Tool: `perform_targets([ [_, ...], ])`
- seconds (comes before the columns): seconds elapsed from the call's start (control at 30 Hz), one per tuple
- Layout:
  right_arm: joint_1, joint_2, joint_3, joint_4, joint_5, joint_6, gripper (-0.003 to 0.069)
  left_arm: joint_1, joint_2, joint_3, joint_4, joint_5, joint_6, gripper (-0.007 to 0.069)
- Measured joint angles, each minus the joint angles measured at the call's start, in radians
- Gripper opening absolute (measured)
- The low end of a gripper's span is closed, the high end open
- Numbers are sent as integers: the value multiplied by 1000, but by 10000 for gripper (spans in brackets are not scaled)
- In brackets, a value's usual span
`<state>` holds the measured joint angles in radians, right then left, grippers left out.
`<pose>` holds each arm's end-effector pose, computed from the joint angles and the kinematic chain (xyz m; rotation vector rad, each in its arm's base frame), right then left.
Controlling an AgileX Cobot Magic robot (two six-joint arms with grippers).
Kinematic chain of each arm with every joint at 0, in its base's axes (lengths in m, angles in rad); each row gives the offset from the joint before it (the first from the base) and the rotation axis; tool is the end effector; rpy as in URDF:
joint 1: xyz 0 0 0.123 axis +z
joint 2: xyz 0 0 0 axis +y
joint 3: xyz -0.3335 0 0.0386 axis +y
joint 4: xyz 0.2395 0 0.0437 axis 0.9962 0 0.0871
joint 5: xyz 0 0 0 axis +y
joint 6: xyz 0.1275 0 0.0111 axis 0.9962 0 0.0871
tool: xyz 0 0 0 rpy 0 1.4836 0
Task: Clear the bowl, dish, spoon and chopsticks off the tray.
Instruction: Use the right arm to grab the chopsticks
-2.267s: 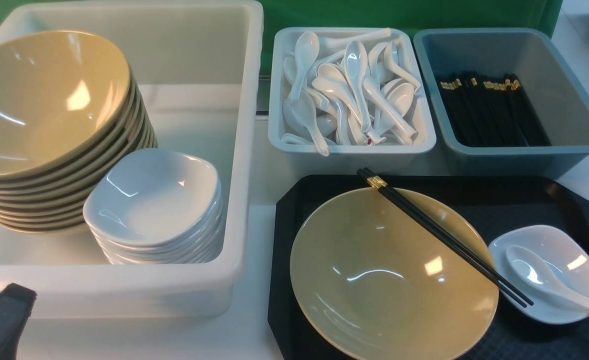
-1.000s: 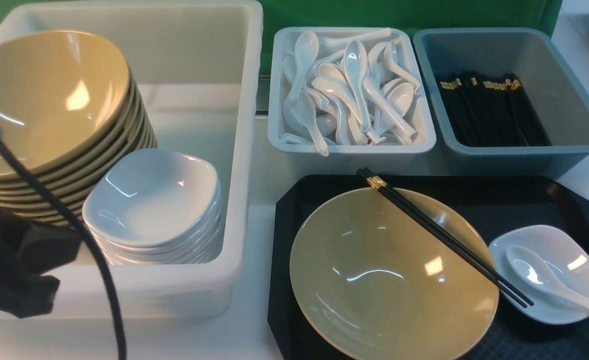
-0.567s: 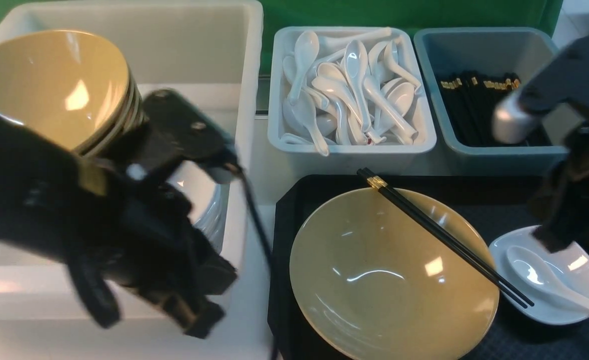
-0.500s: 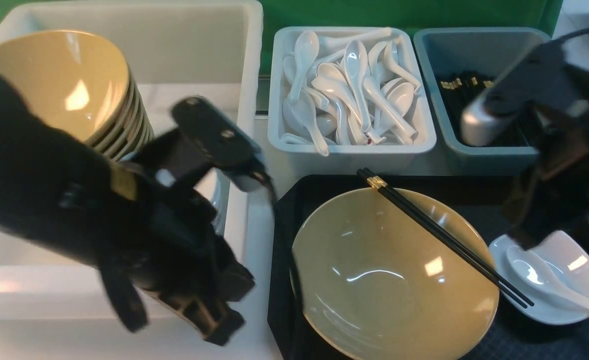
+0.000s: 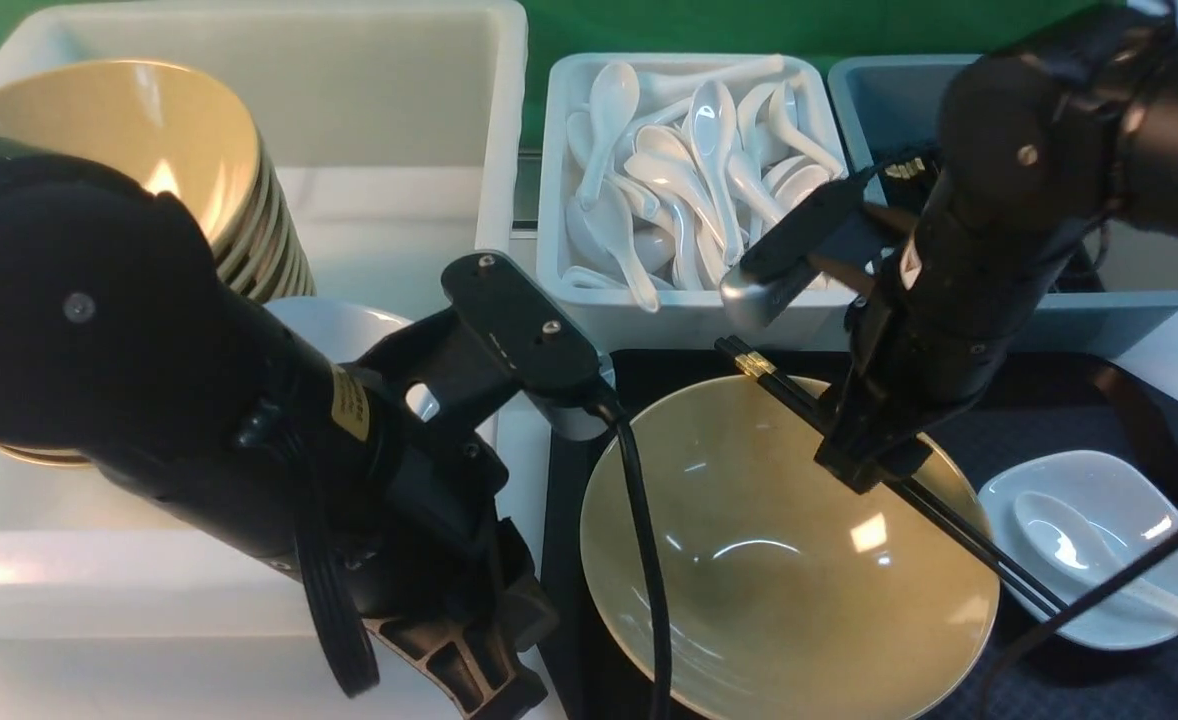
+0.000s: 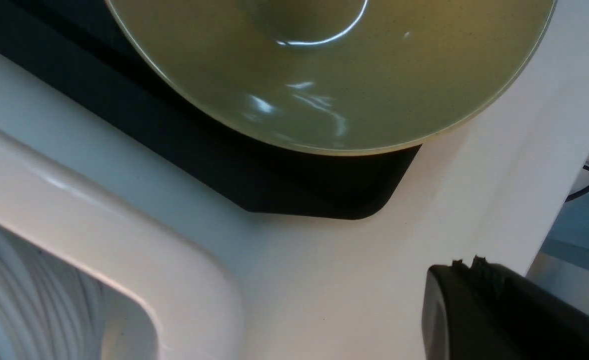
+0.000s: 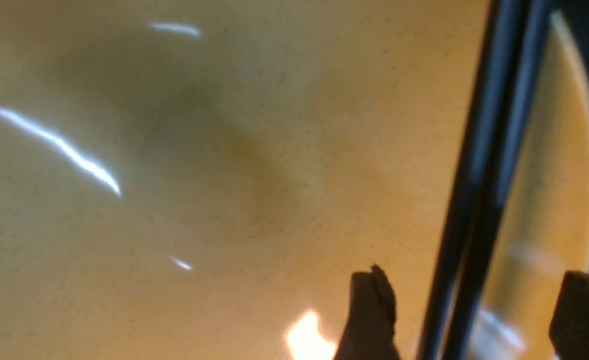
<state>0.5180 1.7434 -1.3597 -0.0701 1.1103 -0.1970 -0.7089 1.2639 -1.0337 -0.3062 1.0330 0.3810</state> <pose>0.3121 0.1686 0.2698 -1.0750 2.7674 -0.0568 0.1523 -0.1743 0.3274 1.3053 2.4327 -0.4935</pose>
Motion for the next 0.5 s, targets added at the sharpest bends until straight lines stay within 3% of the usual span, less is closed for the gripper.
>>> perform_targets([
  [0.13, 0, 28, 0, 1, -2, -4, 452, 0, 0, 0, 0, 0, 0, -11],
  [0.43, 0, 35, -7, 2, -8, -8, 146, 0, 0, 0, -1, 0, 0, -11],
  [0.5, 0, 34, -8, 3, -1, -8, 146, 0, 0, 0, -1, 0, 0, -11],
])
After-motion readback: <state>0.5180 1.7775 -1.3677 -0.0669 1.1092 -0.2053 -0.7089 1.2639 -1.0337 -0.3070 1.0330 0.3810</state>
